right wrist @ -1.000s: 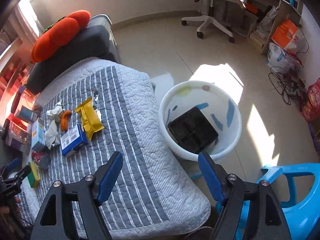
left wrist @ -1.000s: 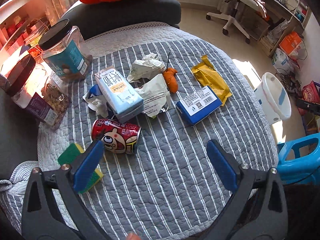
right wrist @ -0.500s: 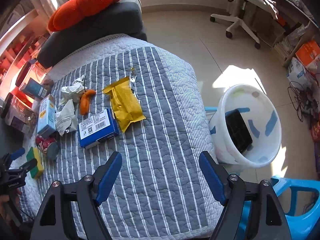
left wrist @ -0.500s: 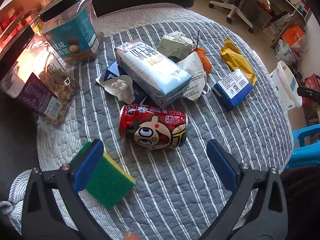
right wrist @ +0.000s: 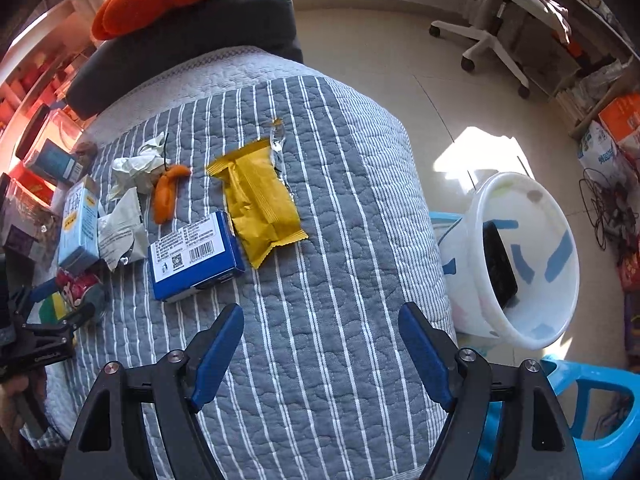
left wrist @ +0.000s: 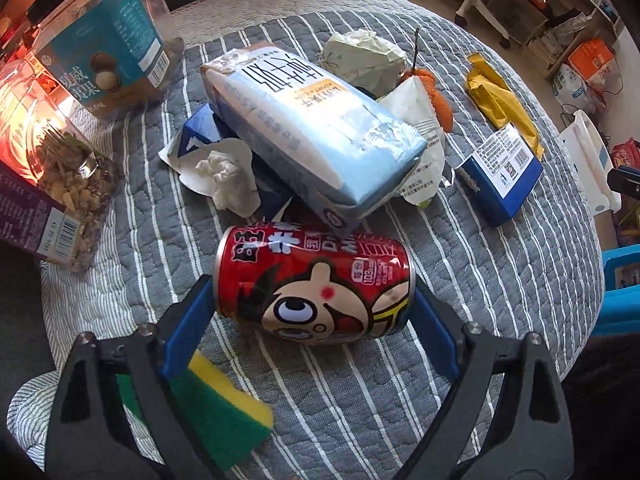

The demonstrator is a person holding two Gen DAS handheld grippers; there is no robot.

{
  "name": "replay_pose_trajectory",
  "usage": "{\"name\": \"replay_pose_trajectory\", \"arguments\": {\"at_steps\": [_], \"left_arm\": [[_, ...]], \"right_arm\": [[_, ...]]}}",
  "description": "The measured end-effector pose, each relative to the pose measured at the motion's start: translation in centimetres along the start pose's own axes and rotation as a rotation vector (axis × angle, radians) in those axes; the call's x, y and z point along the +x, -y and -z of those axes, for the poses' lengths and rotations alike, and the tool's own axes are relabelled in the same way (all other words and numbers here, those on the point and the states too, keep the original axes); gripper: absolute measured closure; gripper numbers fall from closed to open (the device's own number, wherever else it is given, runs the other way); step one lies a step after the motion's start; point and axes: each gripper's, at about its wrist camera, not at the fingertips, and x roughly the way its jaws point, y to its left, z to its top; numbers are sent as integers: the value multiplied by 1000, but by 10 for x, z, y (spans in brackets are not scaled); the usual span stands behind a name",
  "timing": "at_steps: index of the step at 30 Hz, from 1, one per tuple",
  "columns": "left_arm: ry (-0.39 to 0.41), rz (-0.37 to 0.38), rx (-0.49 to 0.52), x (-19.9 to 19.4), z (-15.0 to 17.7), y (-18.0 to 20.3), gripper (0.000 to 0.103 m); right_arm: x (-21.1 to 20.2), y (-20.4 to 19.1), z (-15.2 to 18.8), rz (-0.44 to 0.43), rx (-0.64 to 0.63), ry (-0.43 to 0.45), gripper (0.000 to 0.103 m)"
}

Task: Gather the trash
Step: 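Grasp the red cartoon can with the left gripper while the right gripper grasps the blue box, then carry the blue box to the white bucket and open the right gripper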

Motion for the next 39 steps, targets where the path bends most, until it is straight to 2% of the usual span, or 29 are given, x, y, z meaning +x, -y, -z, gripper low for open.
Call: {"name": "replay_pose_trajectory", "arguments": {"at_steps": [8, 13, 19, 24, 37, 39], "left_arm": [[56, 69, -90, -30, 5, -14, 14], [87, 44, -110, -54, 18, -16, 14], [90, 75, -163, -66, 24, -25, 14], [87, 85, -173, -69, 25, -24, 14], [60, 79, -174, -64, 28, -22, 14], [58, 78, -173, -64, 28, -21, 14]], "right_arm": [[14, -34, -9, -17, -72, -4, 22], [25, -71, -14, -64, -184, -13, 19], [53, -108, -20, -88, -276, -52, 16], [79, -123, -24, -64, -290, -99, 15], [96, -130, -29, 6, -314, -89, 7], [102, -129, -25, 46, -330, -96, 7]]}}
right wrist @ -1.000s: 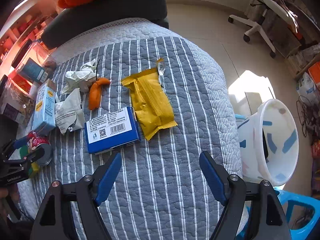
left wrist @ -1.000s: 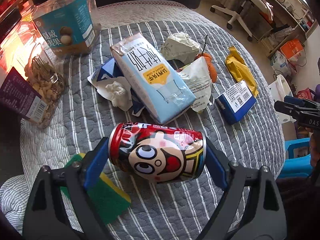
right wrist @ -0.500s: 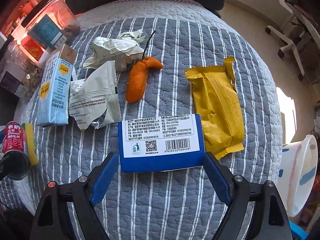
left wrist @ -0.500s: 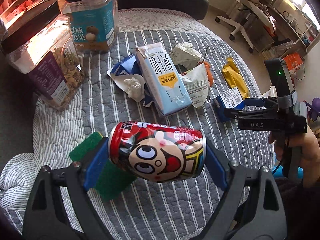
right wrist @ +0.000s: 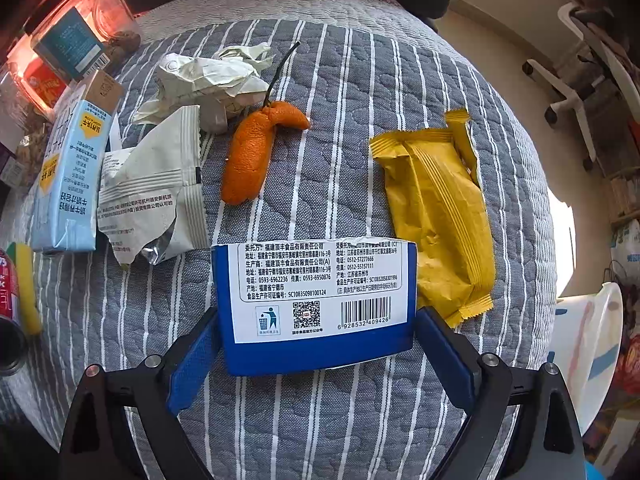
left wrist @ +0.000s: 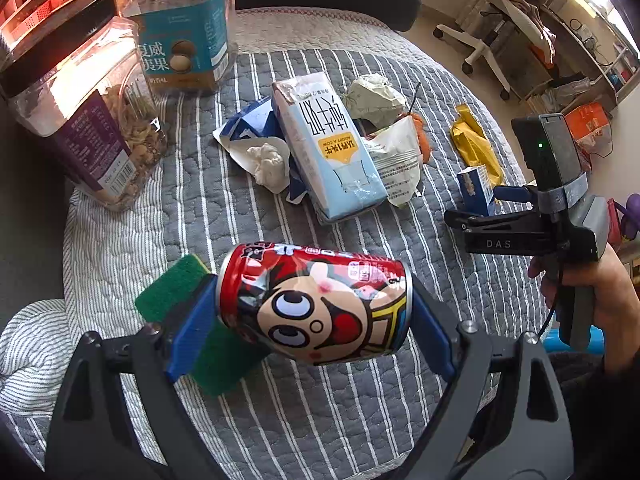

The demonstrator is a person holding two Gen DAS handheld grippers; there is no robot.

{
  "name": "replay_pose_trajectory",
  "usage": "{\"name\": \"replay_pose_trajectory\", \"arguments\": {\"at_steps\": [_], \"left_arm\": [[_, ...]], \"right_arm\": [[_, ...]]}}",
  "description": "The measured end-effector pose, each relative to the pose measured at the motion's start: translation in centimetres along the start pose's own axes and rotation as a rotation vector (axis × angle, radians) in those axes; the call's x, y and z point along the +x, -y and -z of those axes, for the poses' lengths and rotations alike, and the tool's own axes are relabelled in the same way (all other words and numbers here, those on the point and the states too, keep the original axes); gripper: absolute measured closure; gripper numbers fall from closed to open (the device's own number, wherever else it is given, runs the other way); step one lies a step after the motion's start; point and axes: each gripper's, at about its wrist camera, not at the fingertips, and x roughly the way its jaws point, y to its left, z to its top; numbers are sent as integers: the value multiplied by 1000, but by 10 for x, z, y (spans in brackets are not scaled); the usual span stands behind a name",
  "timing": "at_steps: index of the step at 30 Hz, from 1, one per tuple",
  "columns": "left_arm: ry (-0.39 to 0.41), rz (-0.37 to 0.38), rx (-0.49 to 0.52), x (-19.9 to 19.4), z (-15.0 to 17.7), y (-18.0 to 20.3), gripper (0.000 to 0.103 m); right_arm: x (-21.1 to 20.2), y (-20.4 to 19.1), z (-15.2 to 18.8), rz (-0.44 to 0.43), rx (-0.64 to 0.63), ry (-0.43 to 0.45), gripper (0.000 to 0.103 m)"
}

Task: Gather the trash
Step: 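Carry the blue box to the white bucket and open the right gripper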

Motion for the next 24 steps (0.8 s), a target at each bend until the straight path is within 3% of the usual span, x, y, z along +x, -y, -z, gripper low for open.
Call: {"name": "replay_pose_trajectory", "arguments": {"at_steps": [2, 6, 16, 24], "left_arm": [[0, 0, -1, 0, 0, 0, 14], [10, 5, -10, -3, 0, 0, 14], [52, 38, -17, -15, -5, 13, 14], [80, 73, 17, -18, -14, 48, 14]], "right_arm": [[6, -1, 3, 27, -8, -11, 7], [2, 12, 9, -58, 51, -2, 11], [-45, 29, 20, -94, 54, 95, 11], [-83, 74, 44, -98, 138, 130, 11]]}}
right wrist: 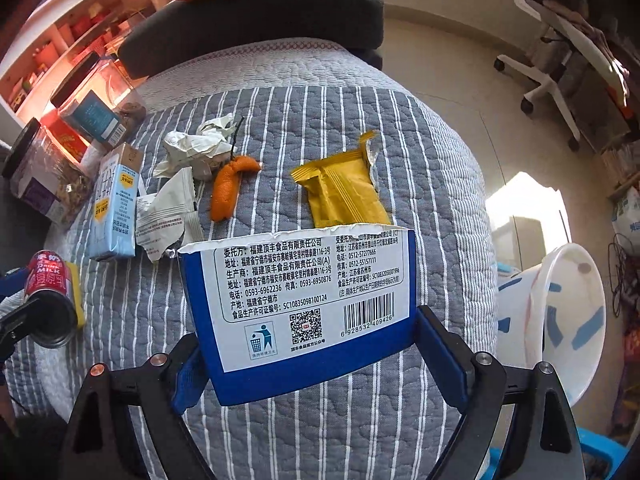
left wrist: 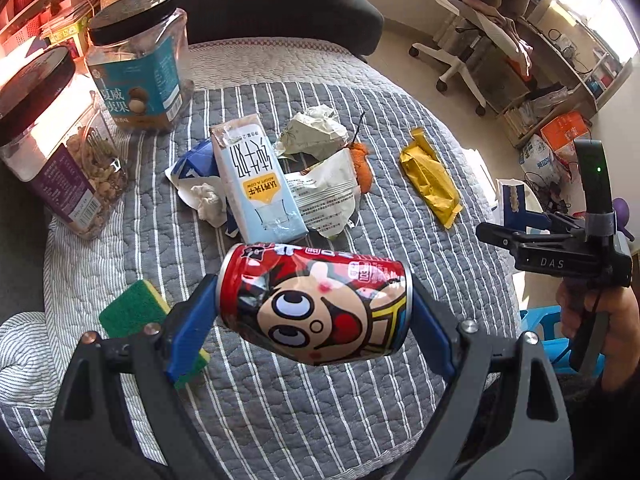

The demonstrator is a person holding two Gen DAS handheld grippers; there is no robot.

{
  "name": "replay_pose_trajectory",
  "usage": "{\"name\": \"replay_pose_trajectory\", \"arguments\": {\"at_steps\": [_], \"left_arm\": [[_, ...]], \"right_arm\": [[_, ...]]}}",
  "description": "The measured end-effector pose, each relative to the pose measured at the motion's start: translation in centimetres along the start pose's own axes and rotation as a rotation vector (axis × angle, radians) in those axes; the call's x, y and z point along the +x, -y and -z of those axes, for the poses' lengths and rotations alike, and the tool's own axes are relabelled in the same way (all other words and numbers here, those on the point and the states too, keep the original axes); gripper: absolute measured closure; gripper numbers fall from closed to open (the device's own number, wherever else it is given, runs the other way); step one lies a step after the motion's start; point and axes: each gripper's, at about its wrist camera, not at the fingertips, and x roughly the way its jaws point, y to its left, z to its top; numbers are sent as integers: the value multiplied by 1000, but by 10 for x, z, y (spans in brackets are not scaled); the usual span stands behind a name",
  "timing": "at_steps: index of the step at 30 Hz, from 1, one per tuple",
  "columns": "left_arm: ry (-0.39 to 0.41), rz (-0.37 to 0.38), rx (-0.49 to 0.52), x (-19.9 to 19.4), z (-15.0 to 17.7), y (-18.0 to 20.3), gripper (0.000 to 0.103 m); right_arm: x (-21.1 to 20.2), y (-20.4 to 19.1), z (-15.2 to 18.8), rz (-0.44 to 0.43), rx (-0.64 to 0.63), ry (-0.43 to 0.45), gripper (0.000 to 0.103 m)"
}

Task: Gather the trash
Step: 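Carry the blue box to the white bucket and open the right gripper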

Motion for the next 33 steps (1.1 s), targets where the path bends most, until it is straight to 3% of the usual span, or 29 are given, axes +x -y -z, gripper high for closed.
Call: {"name": "replay_pose_trajectory", "arguments": {"at_steps": [14, 22, 33], "left_arm": [[-1, 70, 104, 24, -15, 82, 14], [-13, 110, 172, 41, -15, 134, 14], [4, 160, 227, 52, -14, 189, 14]], "right_arm": [[-51, 148, 51, 41, 294, 44, 11], [-57, 232, 90, 82, 506, 46, 11], [-56, 279, 105, -14, 701, 108, 9]]}}
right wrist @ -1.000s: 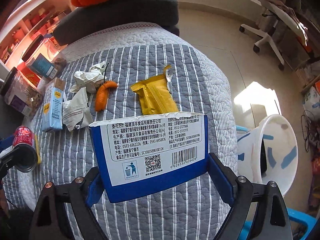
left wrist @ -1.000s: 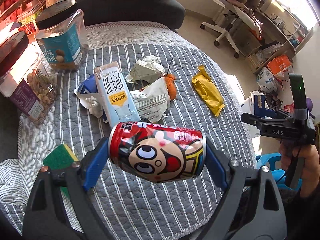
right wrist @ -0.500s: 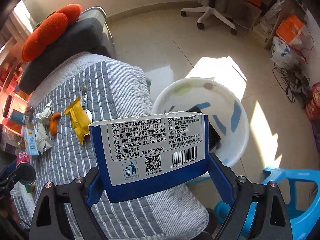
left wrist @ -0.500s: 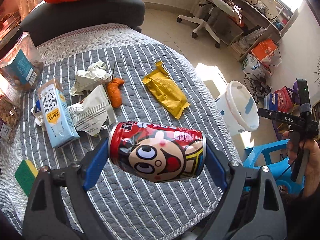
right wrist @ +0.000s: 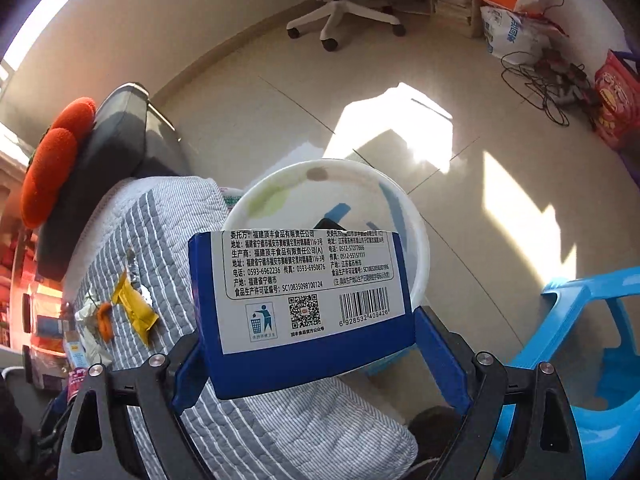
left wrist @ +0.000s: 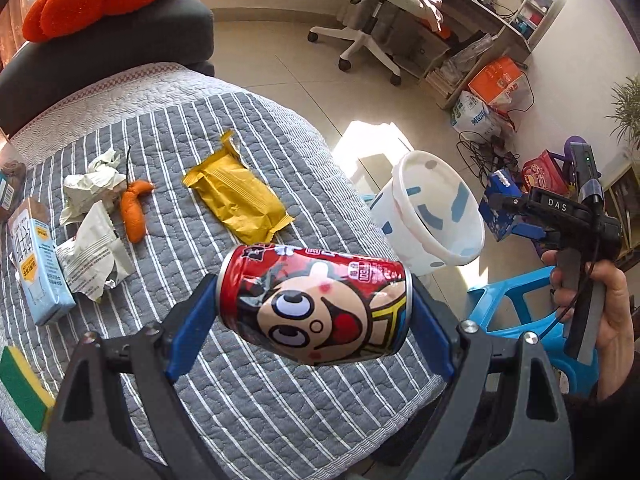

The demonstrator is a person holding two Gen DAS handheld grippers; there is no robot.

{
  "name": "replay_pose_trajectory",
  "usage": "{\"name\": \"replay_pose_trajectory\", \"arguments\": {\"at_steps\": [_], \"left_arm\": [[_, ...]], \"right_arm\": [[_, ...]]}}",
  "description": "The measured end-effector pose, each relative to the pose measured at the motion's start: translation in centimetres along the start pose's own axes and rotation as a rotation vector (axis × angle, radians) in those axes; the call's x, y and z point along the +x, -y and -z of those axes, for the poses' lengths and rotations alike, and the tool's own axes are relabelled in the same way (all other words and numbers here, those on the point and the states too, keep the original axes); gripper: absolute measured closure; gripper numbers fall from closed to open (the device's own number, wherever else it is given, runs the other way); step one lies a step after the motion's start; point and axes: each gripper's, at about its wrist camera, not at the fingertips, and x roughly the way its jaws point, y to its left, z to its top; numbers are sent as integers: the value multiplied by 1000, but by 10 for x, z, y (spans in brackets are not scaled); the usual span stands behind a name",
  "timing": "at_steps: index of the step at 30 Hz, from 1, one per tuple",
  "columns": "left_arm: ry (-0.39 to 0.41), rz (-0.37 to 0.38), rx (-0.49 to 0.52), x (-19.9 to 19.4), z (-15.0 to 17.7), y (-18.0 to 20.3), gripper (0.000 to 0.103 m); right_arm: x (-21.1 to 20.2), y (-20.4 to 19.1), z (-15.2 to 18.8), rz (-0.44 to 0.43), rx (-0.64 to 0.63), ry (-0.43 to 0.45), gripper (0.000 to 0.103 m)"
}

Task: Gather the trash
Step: 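Carry the blue box to the white bucket and open the right gripper, then carry the red cartoon can over the white bucket and open the left gripper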

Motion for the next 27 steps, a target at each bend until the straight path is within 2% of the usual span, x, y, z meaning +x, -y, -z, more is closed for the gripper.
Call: {"name": "replay_pose_trajectory", "arguments": {"at_steps": [7, 11, 14, 27], "left_arm": [[-1, -1, 57, 12, -6, 23, 14], [-7, -6, 103, 22, -15, 39, 14], [-10, -7, 137, 31, -23, 56, 14], [-31, 31, 264, 85, -53, 139, 14]], "right_arm": [[-6, 5, -2, -6, 41, 9, 9], [-18, 11, 2, 25, 28, 10, 9], [-29, 18, 5, 88, -7, 31, 9], [-56, 81, 18, 177, -1, 44, 9]]}}
